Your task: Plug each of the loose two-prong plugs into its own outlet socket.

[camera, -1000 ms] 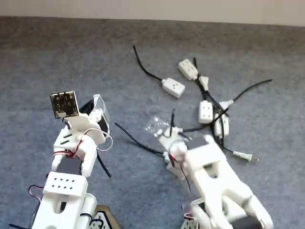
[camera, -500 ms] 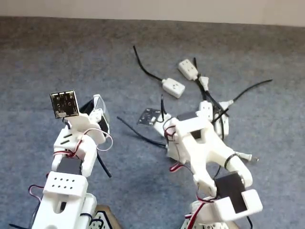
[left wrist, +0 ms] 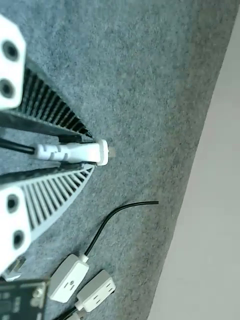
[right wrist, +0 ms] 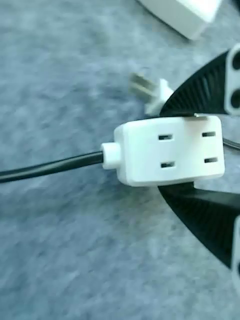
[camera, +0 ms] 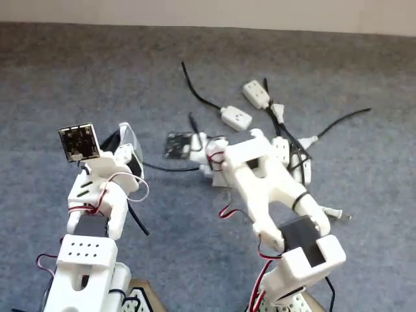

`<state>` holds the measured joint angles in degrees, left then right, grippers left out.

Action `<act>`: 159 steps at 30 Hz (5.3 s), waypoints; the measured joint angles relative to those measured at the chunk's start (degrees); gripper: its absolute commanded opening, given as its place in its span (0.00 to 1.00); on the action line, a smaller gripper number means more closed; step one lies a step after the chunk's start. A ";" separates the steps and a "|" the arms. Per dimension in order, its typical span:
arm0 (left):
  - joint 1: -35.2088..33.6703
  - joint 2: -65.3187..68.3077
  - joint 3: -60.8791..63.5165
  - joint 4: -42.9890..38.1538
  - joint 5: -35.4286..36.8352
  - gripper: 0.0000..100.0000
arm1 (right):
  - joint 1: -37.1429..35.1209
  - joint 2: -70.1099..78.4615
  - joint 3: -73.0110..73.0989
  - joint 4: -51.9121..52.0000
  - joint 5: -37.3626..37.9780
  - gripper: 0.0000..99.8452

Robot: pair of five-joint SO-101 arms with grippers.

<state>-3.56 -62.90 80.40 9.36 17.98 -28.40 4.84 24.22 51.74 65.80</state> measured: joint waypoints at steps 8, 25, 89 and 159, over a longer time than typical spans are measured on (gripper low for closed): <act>-3.08 0.00 0.00 -1.93 0.00 0.01 | -7.21 4.57 -2.29 -11.43 -12.92 0.15; -5.89 0.00 0.00 -2.20 0.00 0.01 | -11.34 54.33 -82.99 28.13 -27.52 0.16; 12.57 45.36 -53.19 36.75 -16.00 0.01 | 34.29 -16.35 -27.69 47.12 -49.67 0.28; 14.95 101.19 -120.44 84.92 -14.15 0.01 | 35.08 -16.97 16.88 22.33 -62.59 0.28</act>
<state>11.38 38.29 -40.04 94.29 3.82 6.68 -12.13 41.10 74.07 3.21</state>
